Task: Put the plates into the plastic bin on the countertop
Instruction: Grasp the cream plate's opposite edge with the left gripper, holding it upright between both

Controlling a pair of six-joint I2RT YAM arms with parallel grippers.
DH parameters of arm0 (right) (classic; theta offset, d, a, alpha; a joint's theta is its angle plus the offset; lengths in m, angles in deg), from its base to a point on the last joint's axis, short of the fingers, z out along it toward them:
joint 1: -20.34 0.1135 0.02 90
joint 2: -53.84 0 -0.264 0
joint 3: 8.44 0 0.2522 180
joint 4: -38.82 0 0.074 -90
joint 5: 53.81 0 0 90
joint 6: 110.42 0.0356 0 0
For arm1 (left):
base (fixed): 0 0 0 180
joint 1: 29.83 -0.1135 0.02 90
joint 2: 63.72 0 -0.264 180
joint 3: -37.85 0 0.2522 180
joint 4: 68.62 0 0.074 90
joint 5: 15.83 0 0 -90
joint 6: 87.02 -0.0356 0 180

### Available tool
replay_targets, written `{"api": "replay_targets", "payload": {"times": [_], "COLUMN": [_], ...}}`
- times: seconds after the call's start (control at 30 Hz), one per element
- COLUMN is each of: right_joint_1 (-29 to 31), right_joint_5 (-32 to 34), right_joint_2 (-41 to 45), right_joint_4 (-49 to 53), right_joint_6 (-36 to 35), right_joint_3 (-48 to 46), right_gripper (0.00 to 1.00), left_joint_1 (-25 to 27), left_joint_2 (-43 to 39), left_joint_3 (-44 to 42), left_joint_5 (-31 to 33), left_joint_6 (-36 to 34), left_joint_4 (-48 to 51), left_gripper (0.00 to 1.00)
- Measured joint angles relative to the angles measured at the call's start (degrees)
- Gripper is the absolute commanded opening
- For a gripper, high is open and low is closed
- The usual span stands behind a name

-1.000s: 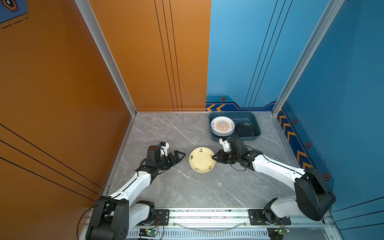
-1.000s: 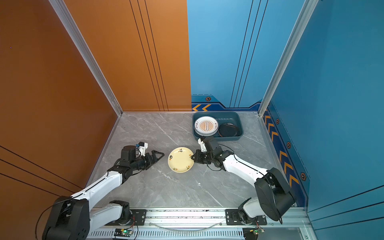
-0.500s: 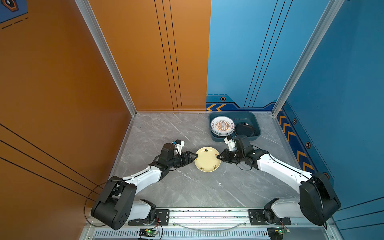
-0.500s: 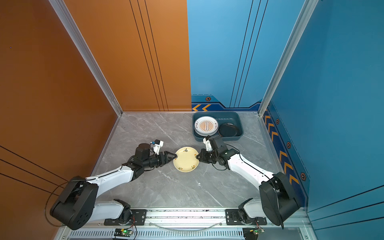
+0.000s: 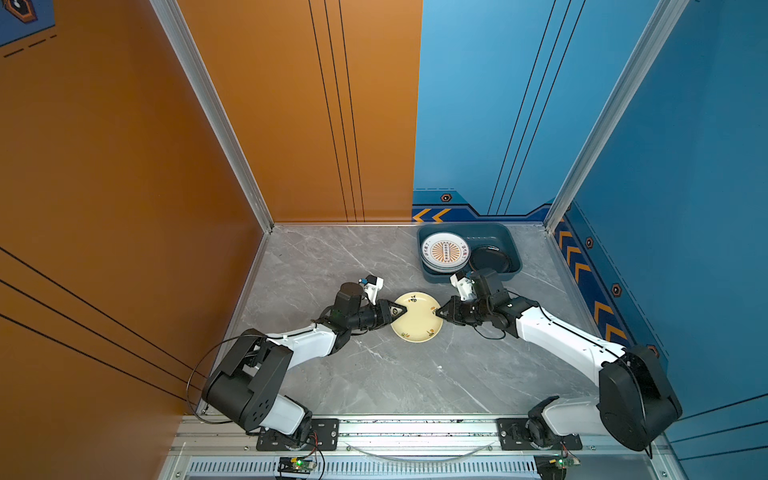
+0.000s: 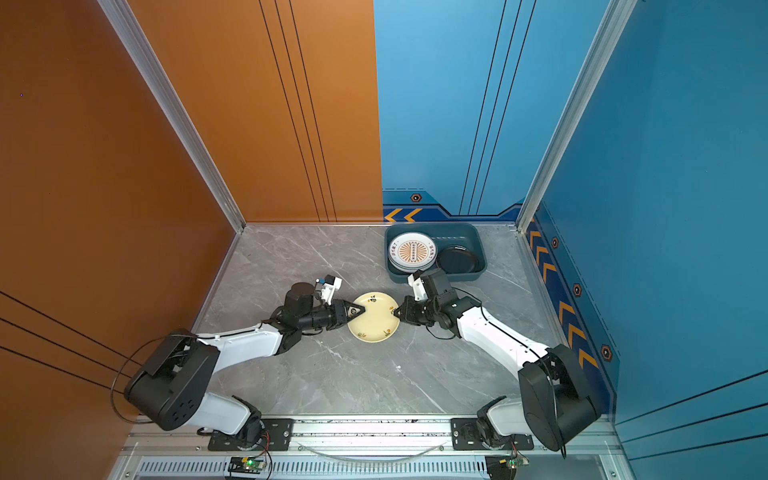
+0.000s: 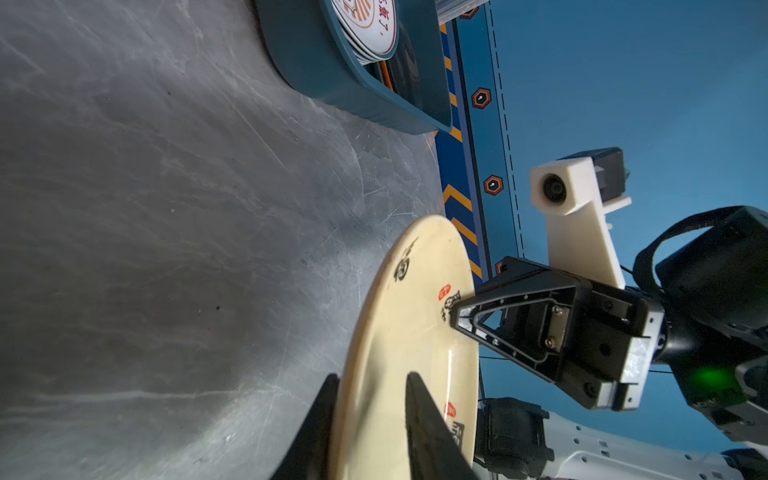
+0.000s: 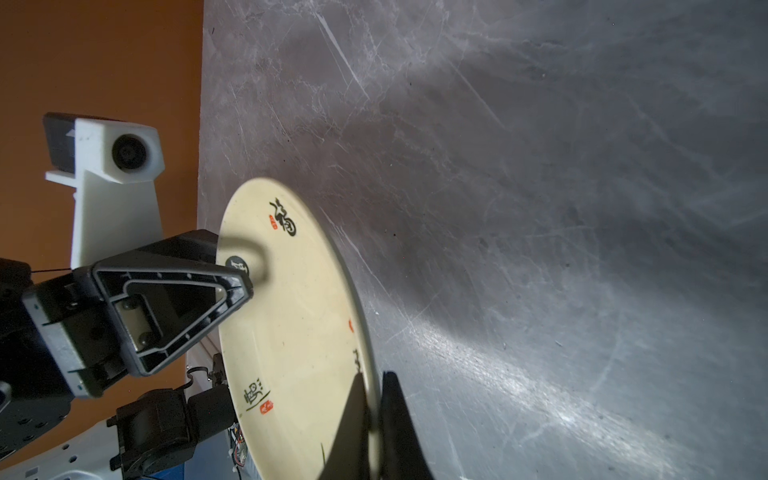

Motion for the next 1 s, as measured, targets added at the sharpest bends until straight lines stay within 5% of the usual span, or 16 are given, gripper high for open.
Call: {"api": "replay_targets", "payload": {"times": [0.23,0.57,1.0], "right_joint_1": [-1.33,-1.86,-2.40], "right_joint_5": [-0.50,-3.04,-11.19], "right_joint_2": [0.24,1.40,-0.81], "right_joint_4": [0.07,-2.25,-16.00], "right_joint_6": [0.00,0.90,6.29], "right_joint_3": [0.00,-1.16,-7.21], "right_gripper": [0.03,0.38,0.26], "left_joint_1": [0.00,1.18,2.71], "left_joint_2": [4.20,5.55,6.29], "left_joint_3": [-0.02,0.07,1.66], "left_joint_5": [-1.62,-2.86,-3.91], "left_joint_6": [5.33,6.51,6.51], "left_joint_4": [-8.17,-11.50,-12.15], "left_gripper": [0.12,0.03,0.03]}}
